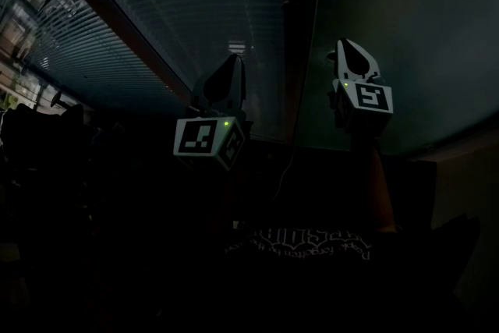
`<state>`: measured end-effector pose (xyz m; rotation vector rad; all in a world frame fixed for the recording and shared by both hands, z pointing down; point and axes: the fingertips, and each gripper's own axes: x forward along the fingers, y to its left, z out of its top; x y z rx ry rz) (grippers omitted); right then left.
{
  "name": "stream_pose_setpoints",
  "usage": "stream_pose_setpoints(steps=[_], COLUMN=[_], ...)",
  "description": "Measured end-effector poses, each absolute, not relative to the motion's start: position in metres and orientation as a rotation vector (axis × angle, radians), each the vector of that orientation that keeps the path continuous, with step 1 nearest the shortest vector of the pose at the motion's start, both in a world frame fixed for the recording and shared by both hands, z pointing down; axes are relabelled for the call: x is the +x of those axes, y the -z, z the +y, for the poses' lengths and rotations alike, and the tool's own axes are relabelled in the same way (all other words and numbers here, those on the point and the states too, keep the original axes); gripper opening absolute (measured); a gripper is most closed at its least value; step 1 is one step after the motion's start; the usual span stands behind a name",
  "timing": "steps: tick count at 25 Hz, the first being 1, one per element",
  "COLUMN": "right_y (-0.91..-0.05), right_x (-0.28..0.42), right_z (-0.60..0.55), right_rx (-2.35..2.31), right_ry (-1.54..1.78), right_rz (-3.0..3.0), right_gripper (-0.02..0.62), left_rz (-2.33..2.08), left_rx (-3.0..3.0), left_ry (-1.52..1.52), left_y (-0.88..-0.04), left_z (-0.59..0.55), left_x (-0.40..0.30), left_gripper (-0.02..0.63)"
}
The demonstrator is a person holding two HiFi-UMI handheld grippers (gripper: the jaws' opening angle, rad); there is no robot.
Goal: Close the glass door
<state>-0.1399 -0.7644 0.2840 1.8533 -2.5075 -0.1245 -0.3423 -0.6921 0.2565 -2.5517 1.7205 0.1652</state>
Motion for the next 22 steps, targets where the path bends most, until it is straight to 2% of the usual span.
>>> stream_pose_setpoints(steps=[22], right_y=[-0.2853], right_x=[-0.1441], right_z=[-0.7645], right_rx=[1.836], right_ry=[0.104], right_rz=[-2.541], right_gripper=[0.003], left_rz=[1.729], left_rx=[-2.54], left_ry=[-0.15], left_y=[-0.2561], left_z=[-0.6905], left_x=[-0.3456], left_gripper=[-0.005])
